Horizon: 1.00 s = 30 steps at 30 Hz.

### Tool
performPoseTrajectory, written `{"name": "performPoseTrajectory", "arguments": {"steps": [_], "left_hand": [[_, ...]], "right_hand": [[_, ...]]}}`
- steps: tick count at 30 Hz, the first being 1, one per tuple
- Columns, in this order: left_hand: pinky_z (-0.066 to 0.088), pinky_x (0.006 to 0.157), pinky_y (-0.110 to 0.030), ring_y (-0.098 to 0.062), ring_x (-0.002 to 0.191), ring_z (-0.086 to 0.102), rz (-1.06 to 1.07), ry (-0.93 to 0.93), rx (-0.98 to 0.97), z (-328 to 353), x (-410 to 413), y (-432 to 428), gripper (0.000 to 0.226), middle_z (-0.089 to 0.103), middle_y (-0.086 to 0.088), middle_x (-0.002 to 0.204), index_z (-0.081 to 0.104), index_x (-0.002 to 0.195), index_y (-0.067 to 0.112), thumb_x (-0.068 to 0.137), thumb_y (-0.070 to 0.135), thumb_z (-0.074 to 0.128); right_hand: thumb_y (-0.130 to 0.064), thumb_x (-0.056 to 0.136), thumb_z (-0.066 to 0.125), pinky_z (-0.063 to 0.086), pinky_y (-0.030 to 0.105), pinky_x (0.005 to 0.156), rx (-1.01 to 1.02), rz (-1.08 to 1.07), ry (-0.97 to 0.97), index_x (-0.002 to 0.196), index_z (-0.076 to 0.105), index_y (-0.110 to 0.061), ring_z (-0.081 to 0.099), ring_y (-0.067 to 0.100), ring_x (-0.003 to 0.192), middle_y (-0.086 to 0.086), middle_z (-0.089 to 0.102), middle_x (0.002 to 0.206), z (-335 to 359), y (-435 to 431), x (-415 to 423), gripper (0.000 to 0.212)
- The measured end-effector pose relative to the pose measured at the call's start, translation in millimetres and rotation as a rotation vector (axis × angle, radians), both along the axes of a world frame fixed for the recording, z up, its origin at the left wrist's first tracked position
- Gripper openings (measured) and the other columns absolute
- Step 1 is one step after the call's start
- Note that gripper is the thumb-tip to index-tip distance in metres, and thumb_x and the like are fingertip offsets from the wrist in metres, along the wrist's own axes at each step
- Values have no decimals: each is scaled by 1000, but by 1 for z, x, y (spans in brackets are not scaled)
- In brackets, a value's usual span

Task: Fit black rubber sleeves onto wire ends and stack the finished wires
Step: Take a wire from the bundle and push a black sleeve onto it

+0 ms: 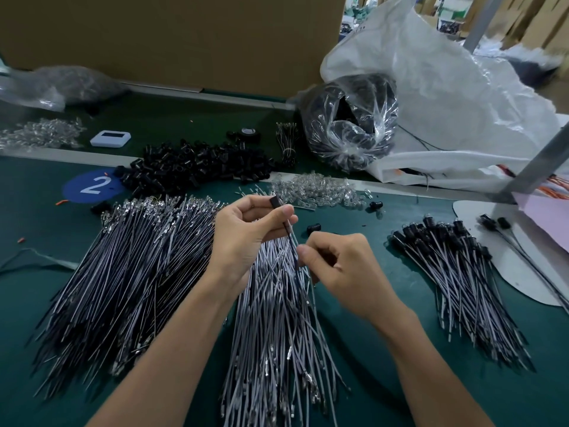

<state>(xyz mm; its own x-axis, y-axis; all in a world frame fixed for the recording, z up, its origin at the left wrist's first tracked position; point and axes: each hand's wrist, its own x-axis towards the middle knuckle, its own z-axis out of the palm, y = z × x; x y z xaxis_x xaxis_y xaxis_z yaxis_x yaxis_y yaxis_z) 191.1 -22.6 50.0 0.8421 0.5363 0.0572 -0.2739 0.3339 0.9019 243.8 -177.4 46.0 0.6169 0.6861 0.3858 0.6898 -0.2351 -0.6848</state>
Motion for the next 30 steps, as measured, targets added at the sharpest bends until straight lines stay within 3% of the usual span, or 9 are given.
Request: {"name": "performPoseTrajectory", "arguments": {"steps": [7, 12, 14, 17, 22, 30], "left_hand": [[55, 60, -19, -14, 69, 73, -5, -37, -79, 2, -1, -1, 32, 74, -6, 72, 62, 91, 4, 63, 11, 76], [56, 61, -21, -17, 71, 73, -10, -21, -11, 2, -1, -3, 36, 73, -10, 77, 64, 92, 2, 61, 12, 80], [57, 63, -24, -21, 73, 74, -36, -3, 16, 1, -1, -6, 39, 73, -12, 80, 65, 96, 0, 61, 12, 80], [59, 69, -28, -26, 82, 75, -102, -33, -26, 2, -2, -8, 37, 75, -13, 87, 68, 99, 3, 67, 20, 77], [59, 69, -25, -23, 81, 75, -109, -53, -68, 1, -1, -12, 26, 76, -12, 87, 71, 95, 4, 74, 18, 69], [60, 60, -27, -19, 74, 73, -135, -14, 90, -1, -2, -22, 25, 76, -12, 85, 70, 94, 7, 73, 21, 72]], "right_hand": [[-15, 94, 63, 27, 15, 48, -16, 44, 24, 64, 52, -12, 37, 8, 46, -8, 43, 52, -5, 2, -2, 32], [-38, 92, 65, 43, 23, 51, 89, -35, 169, 77, 68, -16, 54, 13, 53, -4, 64, 63, -4, 7, -6, 27], [-31, 91, 67, 40, 26, 47, 124, -59, 198, 73, 70, -13, 48, 10, 46, 0, 65, 60, -4, 9, -7, 26], [-20, 93, 66, 40, 41, 44, 117, -72, 264, 71, 72, -12, 42, 25, 44, 1, 68, 59, -6, 10, -4, 24], [-20, 90, 67, 36, 27, 44, 195, -85, 367, 68, 70, -15, 43, 14, 42, 3, 69, 58, -8, 10, -3, 23], [-27, 85, 64, 35, 28, 46, 261, -119, 362, 63, 68, -16, 43, 13, 44, 8, 67, 58, -9, 10, -1, 25]]}}
